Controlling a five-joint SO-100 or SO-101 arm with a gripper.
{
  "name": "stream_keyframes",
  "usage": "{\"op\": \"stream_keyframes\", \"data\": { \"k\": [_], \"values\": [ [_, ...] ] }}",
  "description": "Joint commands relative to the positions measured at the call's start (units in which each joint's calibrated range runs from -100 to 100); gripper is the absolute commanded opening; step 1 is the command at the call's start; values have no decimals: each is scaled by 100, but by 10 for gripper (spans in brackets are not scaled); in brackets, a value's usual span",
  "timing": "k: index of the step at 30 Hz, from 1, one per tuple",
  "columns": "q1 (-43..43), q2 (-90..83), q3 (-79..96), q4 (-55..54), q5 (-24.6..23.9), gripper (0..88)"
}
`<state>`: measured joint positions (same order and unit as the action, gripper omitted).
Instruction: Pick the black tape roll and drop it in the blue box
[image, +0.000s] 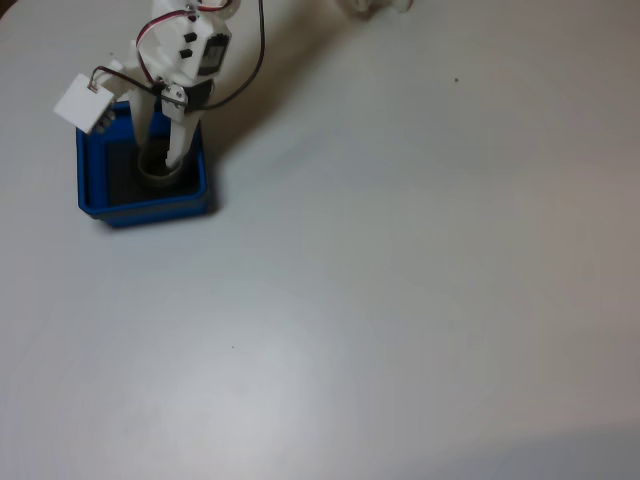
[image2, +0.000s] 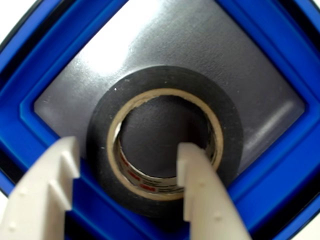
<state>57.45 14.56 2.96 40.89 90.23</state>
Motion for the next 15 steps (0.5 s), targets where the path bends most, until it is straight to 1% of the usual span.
{"op": "stream_keyframes", "data": {
  "k": [1,11,15],
  "values": [
    [-63,-52,-359,-38,22,207],
    [-151,-135,-413,-79,31,222],
    [-210,-537,-413,-87,31,213]
  ]
}}
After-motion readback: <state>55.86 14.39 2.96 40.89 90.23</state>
